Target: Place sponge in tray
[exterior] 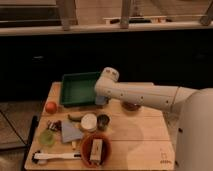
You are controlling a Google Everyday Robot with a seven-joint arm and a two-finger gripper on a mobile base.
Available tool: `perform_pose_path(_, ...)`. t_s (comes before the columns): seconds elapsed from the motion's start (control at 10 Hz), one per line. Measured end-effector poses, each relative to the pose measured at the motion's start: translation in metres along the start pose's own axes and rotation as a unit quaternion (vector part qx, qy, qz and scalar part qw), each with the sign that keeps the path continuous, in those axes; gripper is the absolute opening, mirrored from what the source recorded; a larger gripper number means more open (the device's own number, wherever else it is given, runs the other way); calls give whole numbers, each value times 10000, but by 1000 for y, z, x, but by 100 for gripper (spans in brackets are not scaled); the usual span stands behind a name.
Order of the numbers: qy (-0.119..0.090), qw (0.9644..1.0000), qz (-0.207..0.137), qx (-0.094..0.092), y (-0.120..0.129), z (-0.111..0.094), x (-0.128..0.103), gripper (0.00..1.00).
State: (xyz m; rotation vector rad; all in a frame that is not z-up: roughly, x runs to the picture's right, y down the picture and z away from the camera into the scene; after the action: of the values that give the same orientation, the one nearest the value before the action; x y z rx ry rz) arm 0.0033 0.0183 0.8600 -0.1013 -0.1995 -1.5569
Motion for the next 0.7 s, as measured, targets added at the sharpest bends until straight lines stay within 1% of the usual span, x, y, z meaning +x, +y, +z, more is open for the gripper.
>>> perform_pose_path(0.3,83,9996,236,145,-5,2,19,2)
perform_pose_path(0.5,157,9983,539,161,-6,6,32,2)
perform_pose_path(0.6,195,9970,732,166,-6,9,39,2)
perform_pose_path(0.7,203,9947,995,163,-5,16,44,2)
